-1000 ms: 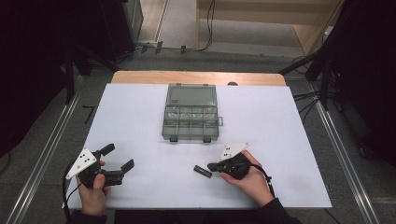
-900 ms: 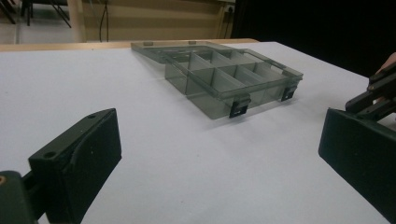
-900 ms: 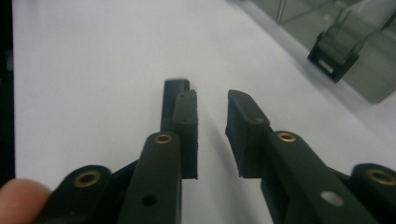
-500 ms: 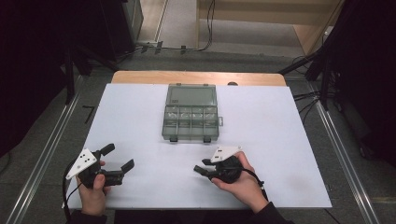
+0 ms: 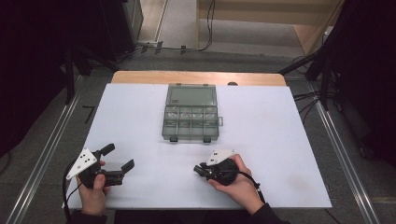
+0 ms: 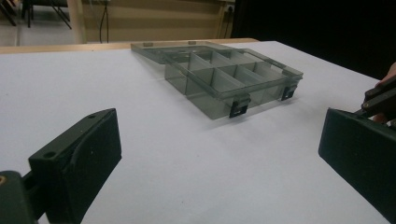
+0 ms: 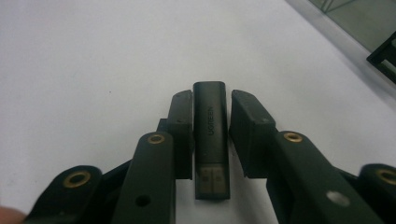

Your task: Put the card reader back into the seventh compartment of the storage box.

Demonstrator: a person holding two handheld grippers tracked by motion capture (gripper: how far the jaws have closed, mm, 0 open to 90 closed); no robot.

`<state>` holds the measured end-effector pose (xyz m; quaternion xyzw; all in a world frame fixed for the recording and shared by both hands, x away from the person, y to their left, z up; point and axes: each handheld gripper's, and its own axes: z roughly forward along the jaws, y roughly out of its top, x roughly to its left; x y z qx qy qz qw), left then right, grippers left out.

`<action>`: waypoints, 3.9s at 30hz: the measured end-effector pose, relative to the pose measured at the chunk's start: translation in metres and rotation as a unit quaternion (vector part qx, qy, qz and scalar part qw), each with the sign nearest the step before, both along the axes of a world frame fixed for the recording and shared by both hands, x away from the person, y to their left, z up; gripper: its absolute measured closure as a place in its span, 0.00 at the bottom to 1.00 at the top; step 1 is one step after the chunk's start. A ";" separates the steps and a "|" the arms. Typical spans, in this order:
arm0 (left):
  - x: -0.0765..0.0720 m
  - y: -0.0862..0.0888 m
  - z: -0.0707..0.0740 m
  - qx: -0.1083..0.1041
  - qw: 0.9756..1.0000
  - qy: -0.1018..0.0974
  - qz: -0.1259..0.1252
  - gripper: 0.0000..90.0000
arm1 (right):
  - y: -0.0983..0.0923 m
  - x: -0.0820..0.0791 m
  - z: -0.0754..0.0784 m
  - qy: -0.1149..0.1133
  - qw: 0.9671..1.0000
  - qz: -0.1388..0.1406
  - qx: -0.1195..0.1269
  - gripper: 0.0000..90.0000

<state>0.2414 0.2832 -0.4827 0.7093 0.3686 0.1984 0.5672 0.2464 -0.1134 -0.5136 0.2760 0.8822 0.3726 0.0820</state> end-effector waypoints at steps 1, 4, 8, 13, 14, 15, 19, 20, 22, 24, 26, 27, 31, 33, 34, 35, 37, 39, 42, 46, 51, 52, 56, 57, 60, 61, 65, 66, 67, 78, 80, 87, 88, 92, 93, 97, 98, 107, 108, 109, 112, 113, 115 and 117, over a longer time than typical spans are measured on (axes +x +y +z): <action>0.000 0.000 0.000 0.000 1.000 0.000 0.000 0.00 | 0.000 0.000 -0.001 -0.003 1.000 0.001 0.000 0.77; 0.000 0.000 0.000 0.000 1.000 0.000 0.001 0.00 | 0.000 -0.001 -0.001 -0.013 1.000 0.004 -0.005 0.78; 0.000 0.000 0.000 0.000 1.000 0.000 0.000 0.00 | 0.001 -0.001 -0.001 -0.014 1.000 0.000 -0.005 0.79; 0.000 0.000 0.000 -0.001 1.000 0.000 0.001 0.00 | -0.001 0.000 -0.001 -0.006 1.000 0.003 0.001 0.79; 0.000 0.000 0.000 -0.001 1.000 0.000 0.000 0.00 | -0.001 0.001 0.000 -0.005 1.000 0.005 0.001 0.79; 0.000 0.000 0.000 -0.001 1.000 0.001 0.000 0.00 | -0.002 0.001 0.001 -0.003 1.000 0.005 0.006 0.79; 0.000 0.000 -0.001 0.000 1.000 0.001 -0.001 0.00 | -0.003 0.001 0.005 -0.006 1.000 0.003 0.013 0.79; 0.000 0.000 -0.001 0.000 1.000 0.001 -0.001 0.00 | -0.003 0.001 0.006 -0.006 1.000 0.001 0.015 0.79; 0.000 0.000 -0.001 -0.001 1.000 0.002 -0.001 0.00 | -0.004 0.002 0.009 -0.007 1.000 0.000 0.018 0.79; 0.000 -0.001 -0.001 0.000 1.000 0.001 -0.002 0.00 | -0.005 0.004 0.011 -0.006 1.000 0.001 0.024 0.79; 0.000 0.000 -0.001 0.000 1.000 0.001 -0.001 0.00 | -0.007 0.007 0.014 -0.007 1.000 -0.004 0.030 0.79; 0.001 0.000 -0.001 0.000 1.000 0.002 0.000 0.00 | -0.007 0.007 0.015 -0.006 0.999 -0.006 0.033 0.79; 0.001 0.000 -0.002 0.001 1.000 0.001 -0.001 0.00 | -0.009 0.010 0.018 -0.007 0.999 -0.009 0.039 0.79; 0.001 0.000 -0.002 0.000 1.000 0.001 0.000 0.00 | -0.009 0.010 0.019 -0.009 0.999 -0.009 0.039 0.79; 0.001 0.000 -0.002 0.000 1.000 0.001 -0.001 0.00 | -0.009 0.011 0.019 -0.010 0.999 -0.011 0.039 0.79; 0.001 -0.001 -0.002 0.001 1.000 0.002 -0.002 0.00 | -0.009 0.011 0.020 -0.009 0.999 -0.012 0.039 0.79; 0.001 -0.001 -0.003 0.002 1.000 0.003 -0.002 0.00 | -0.010 0.011 0.022 -0.010 0.999 -0.013 0.042 0.79; 0.001 -0.001 -0.003 0.002 1.000 0.003 -0.002 0.00 | -0.010 0.012 0.025 -0.011 0.999 -0.013 0.044 0.79; 0.001 -0.001 -0.003 0.000 1.000 0.003 -0.002 0.00 | -0.011 0.014 0.028 -0.008 0.999 -0.017 0.051 0.79; 0.001 -0.001 -0.003 0.001 1.000 0.002 -0.002 0.00 | -0.011 0.017 0.031 -0.009 0.998 -0.019 0.052 0.79; 0.001 -0.001 -0.003 0.002 1.000 0.002 -0.002 0.00 | -0.011 0.020 0.035 -0.010 0.998 -0.022 0.051 0.79; 0.001 -0.001 -0.003 0.002 1.000 0.002 -0.002 0.00 | -0.011 0.021 0.036 -0.011 0.998 -0.022 0.052 0.79; 0.001 -0.001 -0.003 0.001 1.000 0.002 -0.002 0.00 | -0.011 0.025 0.039 -0.009 0.998 -0.026 0.056 0.79; 0.001 -0.001 -0.003 0.001 1.000 0.002 -0.002 0.00 | -0.011 0.026 0.040 -0.010 0.998 -0.026 0.056 0.79; 0.001 -0.001 -0.003 0.001 1.000 0.002 -0.002 0.00 | -0.012 0.027 0.043 -0.012 0.998 -0.030 0.059 0.79; 0.001 -0.001 -0.003 0.001 1.000 0.002 -0.002 0.00 | -0.012 0.028 0.044 -0.012 0.998 -0.030 0.058 0.79; 0.000 -0.001 -0.003 0.001 1.000 0.002 -0.002 0.00 | -0.013 0.032 0.046 -0.012 0.998 -0.035 0.060 0.79; 0.000 -0.001 -0.003 0.001 1.000 0.002 -0.002 0.00 | -0.013 0.033 0.046 -0.014 0.997 -0.036 0.060 0.79; 0.000 -0.001 -0.003 0.000 1.000 0.002 -0.002 0.00 | -0.013 0.033 0.046 -0.012 0.997 -0.038 0.062 0.79; 0.000 0.000 -0.003 0.000 1.000 0.001 -0.003 0.00 | -0.015 0.041 0.050 -0.008 0.997 -0.045 0.070 0.79; 0.000 -0.001 -0.003 0.000 1.000 0.000 -0.004 0.00 | -0.014 0.042 0.051 -0.010 0.996 -0.047 0.071 0.79; 0.000 -0.001 -0.003 -0.001 1.000 -0.001 -0.004 0.00 | -0.015 0.047 0.054 -0.011 0.996 -0.053 0.072 0.79; 0.000 -0.001 -0.003 -0.001 1.000 -0.001 -0.004 0.00 | -0.015 0.048 0.055 -0.010 0.996 -0.054 0.073 0.79; 0.000 -0.002 -0.003 -0.001 1.000 0.000 -0.004 0.00 | -0.015 0.050 0.057 -0.012 0.996 -0.054 0.074 0.79; 0.000 -0.002 -0.003 -0.001 1.000 0.000 -0.004 0.00 | -0.015 0.050 0.057 -0.012 0.996 -0.055 0.074 0.79; 0.000 -0.002 -0.003 -0.002 1.000 -0.001 -0.005 0.00 | -0.015 0.053 0.059 -0.012 0.996 -0.056 0.074 0.79; 0.000 -0.002 -0.003 -0.002 1.000 -0.001 -0.005 0.00 | -0.015 0.053 0.059 -0.011 0.996 -0.057 0.074 0.79; 0.000 -0.001 -0.003 -0.002 1.000 -0.002 -0.005 0.00 | -0.013 0.059 0.060 -0.012 0.995 -0.059 0.075 0.79; 0.000 -0.001 -0.003 -0.002 1.000 -0.002 -0.005 0.00 | -0.013 0.059 0.061 -0.011 0.995 -0.059 0.075 0.79; 0.000 -0.001 -0.003 -0.001 1.000 -0.002 -0.007 0.00 | -0.013 0.060 0.061 -0.012 0.995 -0.060 0.075 0.79; 0.000 -0.001 -0.002 0.001 1.000 -0.004 -0.007 0.00 | -0.012 0.063 0.063 -0.012 0.995 -0.061 0.076 0.79; 0.000 -0.001 -0.002 0.002 1.000 -0.004 -0.007 0.00 | -0.012 0.063 0.063 -0.012 0.995 -0.062 0.076 0.79; 0.000 -0.001 -0.002 0.002 1.000 -0.004 -0.007 0.00 | -0.012 0.066 0.064 -0.012 0.995 -0.063 0.074 0.79; -0.001 -0.001 -0.002 0.001 1.000 -0.004 -0.007 0.00 | -0.011 0.067 0.065 -0.013 0.995 -0.062 0.073 0.79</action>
